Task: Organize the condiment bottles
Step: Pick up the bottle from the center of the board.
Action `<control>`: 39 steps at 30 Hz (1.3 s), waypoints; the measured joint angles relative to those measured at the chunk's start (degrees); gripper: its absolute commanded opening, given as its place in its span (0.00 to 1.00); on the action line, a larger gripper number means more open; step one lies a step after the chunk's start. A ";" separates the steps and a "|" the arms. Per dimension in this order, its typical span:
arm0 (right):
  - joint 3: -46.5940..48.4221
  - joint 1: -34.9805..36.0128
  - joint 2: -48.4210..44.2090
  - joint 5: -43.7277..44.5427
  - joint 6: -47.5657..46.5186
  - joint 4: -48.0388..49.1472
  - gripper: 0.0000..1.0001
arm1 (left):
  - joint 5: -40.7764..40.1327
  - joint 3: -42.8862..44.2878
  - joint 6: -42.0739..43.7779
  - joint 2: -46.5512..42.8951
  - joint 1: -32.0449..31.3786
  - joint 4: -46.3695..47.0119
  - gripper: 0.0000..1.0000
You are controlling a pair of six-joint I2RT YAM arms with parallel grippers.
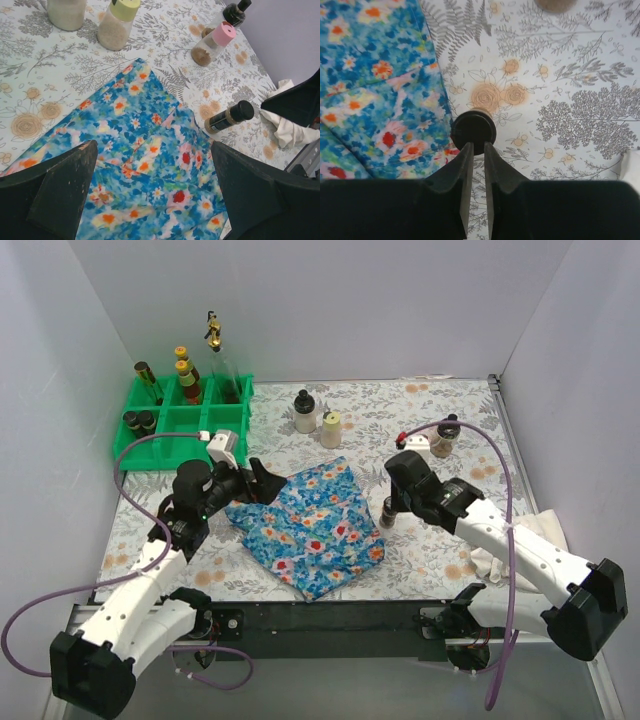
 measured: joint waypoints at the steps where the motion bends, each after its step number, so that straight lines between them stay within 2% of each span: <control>1: 2.95 -0.17 0.48 -0.13 -0.92 -1.38 0.35 | 0.26 0.04 -0.59 1.18 -0.31 1.09 0.98; 5: 13.38 -0.39 0.24 -0.04 -3.48 -1.73 0.45 | -1.75 0.70 -2.03 7.50 -4.98 4.61 0.98; 7: 17.57 -0.39 -1.55 -0.31 -5.11 -1.14 0.57 | -4.17 2.10 -2.14 11.74 -10.14 6.58 0.98; 8: 18.53 -0.39 -2.60 -0.50 -5.55 -1.01 0.62 | -5.05 2.67 -2.05 13.25 -11.13 7.39 0.98; 9: 19.19 -0.39 -4.07 -0.92 -6.36 -0.72 0.72 | -6.43 3.54 -1.90 15.17 -14.84 8.35 0.98; 12: 19.26 -0.39 -9.20 -2.23 -8.39 -0.17 0.89 | -10.01 6.49 -0.35 21.53 -22.60 11.91 0.98; 15: 18.47 -0.39 -15.37 -3.76 -10.40 1.20 0.97 | -13.03 10.29 2.36 28.50 -29.07 14.86 0.98; 19: 16.61 -0.37 -22.38 -4.22 -11.63 3.15 0.98 | -16.35 15.74 5.27 38.03 -34.36 17.86 0.98; 26: 14.71 -0.39 -27.26 -3.96 -12.11 5.29 0.99 | -19.04 22.53 8.68 50.73 -37.53 20.17 0.95; 33: 12.37 -0.39 -27.36 -2.82 -13.14 5.99 0.98 | -19.12 25.05 11.10 57.64 -38.62 21.44 0.90; 39: 11.30 -0.39 -27.93 -1.95 -13.60 5.95 0.99 | -18.80 28.50 12.87 61.26 -39.82 22.56 0.80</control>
